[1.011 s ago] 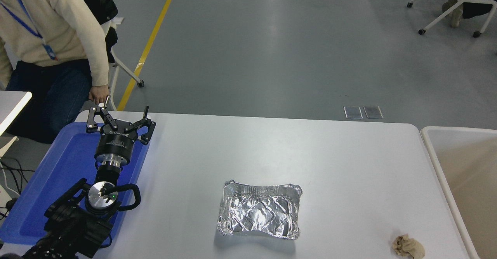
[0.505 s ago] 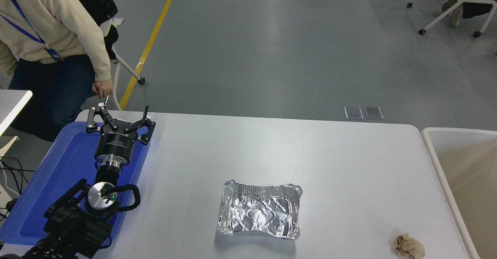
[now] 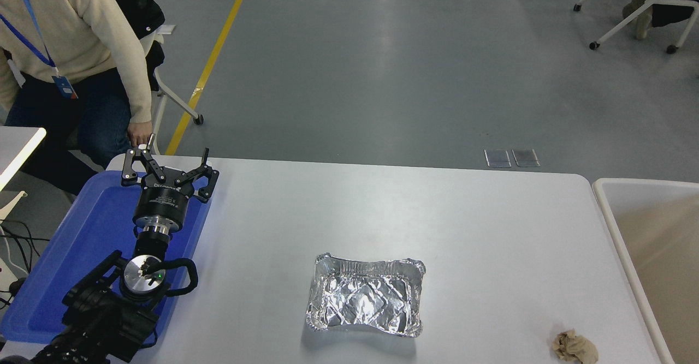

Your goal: Pick up paper cup place in dustbin

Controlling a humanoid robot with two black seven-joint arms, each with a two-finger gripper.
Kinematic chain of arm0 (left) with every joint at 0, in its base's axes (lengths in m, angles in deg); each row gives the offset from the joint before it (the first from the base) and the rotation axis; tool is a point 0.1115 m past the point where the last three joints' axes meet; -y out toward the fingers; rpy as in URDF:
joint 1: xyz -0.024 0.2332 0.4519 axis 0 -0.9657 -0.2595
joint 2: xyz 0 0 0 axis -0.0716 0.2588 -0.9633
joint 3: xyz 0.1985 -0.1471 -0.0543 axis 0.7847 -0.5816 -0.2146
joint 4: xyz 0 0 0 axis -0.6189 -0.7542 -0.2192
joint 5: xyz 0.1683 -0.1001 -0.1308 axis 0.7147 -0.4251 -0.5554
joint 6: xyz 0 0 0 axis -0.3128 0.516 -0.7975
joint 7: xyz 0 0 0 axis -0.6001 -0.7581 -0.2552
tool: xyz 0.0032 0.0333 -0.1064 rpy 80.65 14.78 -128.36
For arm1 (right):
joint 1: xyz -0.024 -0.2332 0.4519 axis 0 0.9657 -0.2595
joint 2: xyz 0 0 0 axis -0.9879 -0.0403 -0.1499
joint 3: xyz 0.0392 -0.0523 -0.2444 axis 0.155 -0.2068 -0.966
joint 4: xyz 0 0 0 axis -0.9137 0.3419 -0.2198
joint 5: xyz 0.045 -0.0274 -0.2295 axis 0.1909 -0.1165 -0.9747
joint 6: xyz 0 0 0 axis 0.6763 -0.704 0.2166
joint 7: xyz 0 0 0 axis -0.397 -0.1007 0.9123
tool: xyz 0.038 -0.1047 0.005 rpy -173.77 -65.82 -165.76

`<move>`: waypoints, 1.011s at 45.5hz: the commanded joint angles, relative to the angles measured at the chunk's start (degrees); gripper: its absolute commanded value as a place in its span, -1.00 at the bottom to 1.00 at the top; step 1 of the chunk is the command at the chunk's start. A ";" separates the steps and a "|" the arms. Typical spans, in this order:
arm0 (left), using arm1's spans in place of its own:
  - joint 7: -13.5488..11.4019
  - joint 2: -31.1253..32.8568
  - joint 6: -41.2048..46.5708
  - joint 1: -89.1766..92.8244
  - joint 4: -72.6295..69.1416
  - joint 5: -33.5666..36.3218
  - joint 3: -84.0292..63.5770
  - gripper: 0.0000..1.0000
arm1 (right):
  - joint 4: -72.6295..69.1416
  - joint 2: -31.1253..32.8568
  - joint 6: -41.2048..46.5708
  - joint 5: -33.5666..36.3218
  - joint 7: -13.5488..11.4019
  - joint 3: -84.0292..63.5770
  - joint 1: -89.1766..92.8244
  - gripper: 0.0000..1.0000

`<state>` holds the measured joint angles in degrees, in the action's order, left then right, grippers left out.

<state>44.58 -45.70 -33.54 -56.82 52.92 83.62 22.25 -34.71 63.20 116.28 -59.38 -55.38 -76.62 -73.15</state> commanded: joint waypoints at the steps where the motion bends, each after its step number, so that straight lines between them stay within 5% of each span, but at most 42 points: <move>1: 0.03 0.02 -0.05 0.02 0.01 0.01 0.04 1.00 | 3.65 -2.00 -6.08 0.10 -0.04 10.65 13.87 -1.00; 24: 0.03 0.02 -0.05 0.02 0.01 0.01 0.04 1.00 | 20.08 -15.00 -29.63 9.23 0.05 19.79 39.00 -1.00; 46: 0.03 0.02 -0.05 0.02 0.01 0.01 0.04 1.00 | 28.35 -23.27 -42.12 16.09 -1.53 19.71 47.98 -1.00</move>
<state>44.61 -45.68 -33.59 -56.80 52.93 83.63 22.28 -10.58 43.56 79.48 -46.42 -56.06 -57.09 -29.41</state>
